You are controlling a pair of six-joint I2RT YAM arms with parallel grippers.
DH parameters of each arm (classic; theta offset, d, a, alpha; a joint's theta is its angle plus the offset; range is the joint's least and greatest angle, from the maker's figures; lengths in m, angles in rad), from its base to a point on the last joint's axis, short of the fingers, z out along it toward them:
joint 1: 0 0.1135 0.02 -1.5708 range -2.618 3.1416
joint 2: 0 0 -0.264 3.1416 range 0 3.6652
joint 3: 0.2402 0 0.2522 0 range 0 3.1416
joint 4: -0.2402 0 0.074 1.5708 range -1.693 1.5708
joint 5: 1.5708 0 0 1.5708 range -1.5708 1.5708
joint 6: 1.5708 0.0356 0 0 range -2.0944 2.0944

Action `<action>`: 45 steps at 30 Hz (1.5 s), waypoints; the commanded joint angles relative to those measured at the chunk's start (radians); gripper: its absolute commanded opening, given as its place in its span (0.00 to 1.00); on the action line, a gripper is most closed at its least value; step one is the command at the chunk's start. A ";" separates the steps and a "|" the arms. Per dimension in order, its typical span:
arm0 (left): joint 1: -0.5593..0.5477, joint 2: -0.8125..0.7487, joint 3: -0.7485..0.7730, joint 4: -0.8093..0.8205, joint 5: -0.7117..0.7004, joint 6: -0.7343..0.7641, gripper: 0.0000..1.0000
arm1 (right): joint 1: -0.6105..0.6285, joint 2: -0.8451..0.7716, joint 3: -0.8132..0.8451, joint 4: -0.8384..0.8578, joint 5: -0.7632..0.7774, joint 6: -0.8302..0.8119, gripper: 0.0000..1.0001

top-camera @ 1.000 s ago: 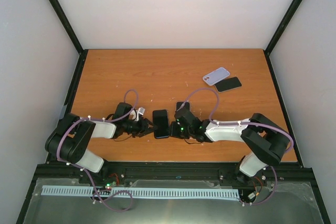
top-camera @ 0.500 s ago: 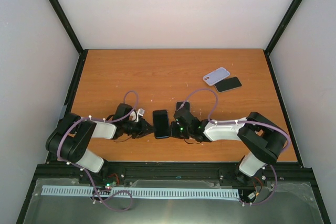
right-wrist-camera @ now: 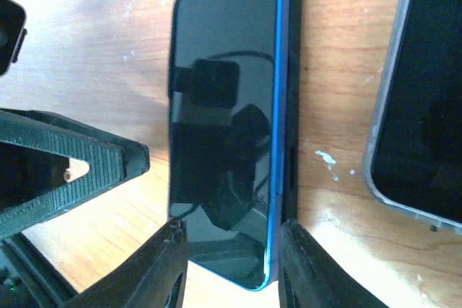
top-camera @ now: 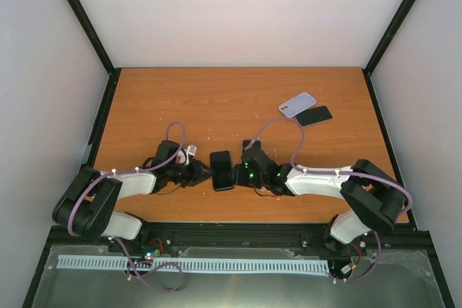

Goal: Put the phone into the phone case

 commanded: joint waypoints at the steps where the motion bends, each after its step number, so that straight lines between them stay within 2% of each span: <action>1: 0.027 -0.048 0.029 -0.026 -0.033 0.001 0.36 | -0.001 -0.036 -0.008 0.009 0.043 -0.024 0.39; 8: 0.082 -0.003 0.035 -0.012 -0.018 0.031 0.45 | -0.032 0.011 -0.024 0.114 -0.027 -0.034 0.53; 16: 0.091 0.074 0.063 0.034 0.045 0.060 0.45 | -0.045 0.099 -0.004 0.173 -0.074 -0.026 0.55; 25: 0.090 0.178 0.029 0.128 0.093 0.035 0.34 | -0.045 0.155 -0.010 0.289 -0.123 0.018 0.62; 29: 0.086 0.193 -0.006 0.181 0.117 0.019 0.22 | -0.048 0.159 -0.023 0.381 -0.172 0.049 0.62; 33: 0.072 0.196 -0.015 0.194 0.127 0.007 0.19 | -0.047 0.139 -0.029 0.458 -0.208 0.074 0.63; 39: 0.040 0.183 -0.033 0.220 0.127 -0.035 0.24 | -0.048 0.101 -0.025 0.485 -0.233 0.088 0.63; 45: 0.000 0.170 -0.045 0.246 0.123 -0.063 0.40 | -0.047 0.088 -0.061 0.584 -0.271 0.132 0.64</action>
